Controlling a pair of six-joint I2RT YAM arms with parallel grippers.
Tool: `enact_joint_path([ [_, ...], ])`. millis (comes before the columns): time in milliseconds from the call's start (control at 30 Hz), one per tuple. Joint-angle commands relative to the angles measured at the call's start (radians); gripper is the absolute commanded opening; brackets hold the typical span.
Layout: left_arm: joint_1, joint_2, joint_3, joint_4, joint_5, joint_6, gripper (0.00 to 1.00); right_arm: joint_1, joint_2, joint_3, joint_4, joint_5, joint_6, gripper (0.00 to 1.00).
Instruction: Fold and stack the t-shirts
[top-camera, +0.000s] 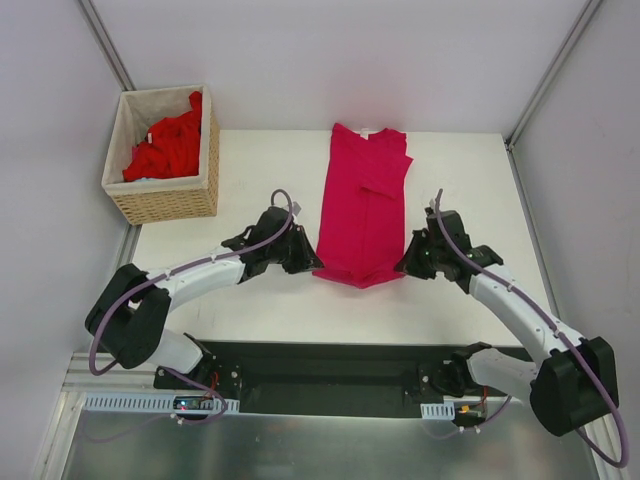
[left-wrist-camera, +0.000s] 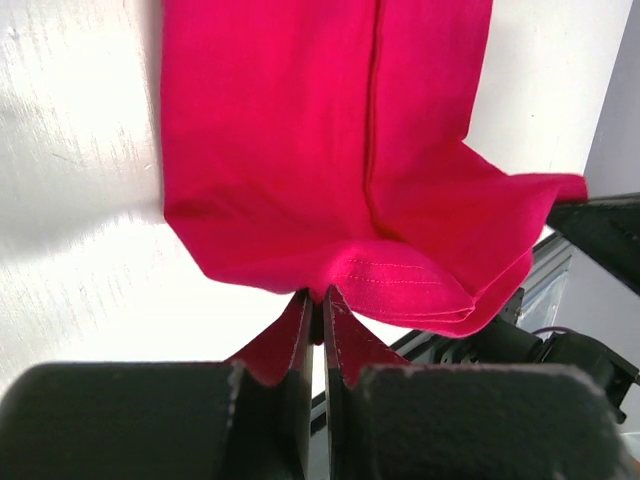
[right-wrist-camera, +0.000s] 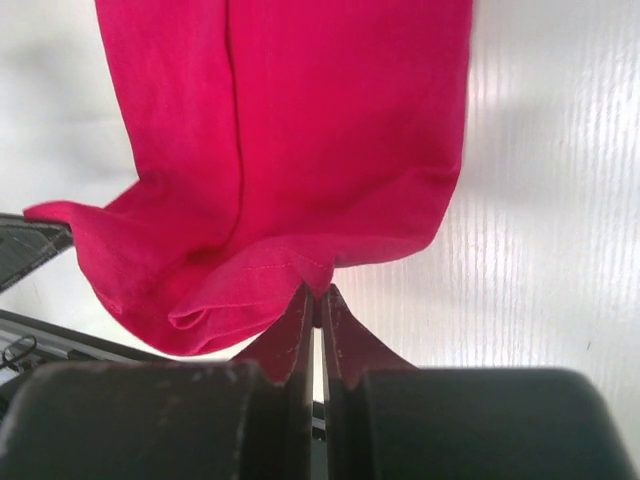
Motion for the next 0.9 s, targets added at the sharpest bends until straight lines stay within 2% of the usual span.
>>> enact_joint_path([
  [0, 0.022, 0.0, 0.074, -0.026, 0.03, 0.039, 0.0, -0.055, 0.02, 0.08, -0.005, 0.017, -0.042, 0.01],
  [567, 0.074, 0.138, 0.294, -0.097, 0.049, 0.093, 0.0, -0.146, 0.116, 0.189, -0.005, -0.019, -0.077, 0.01],
  [867, 0.115, 0.23, 0.396, -0.12, 0.064, 0.116, 0.0, -0.187, 0.244, 0.276, 0.029, -0.052, -0.086, 0.01],
])
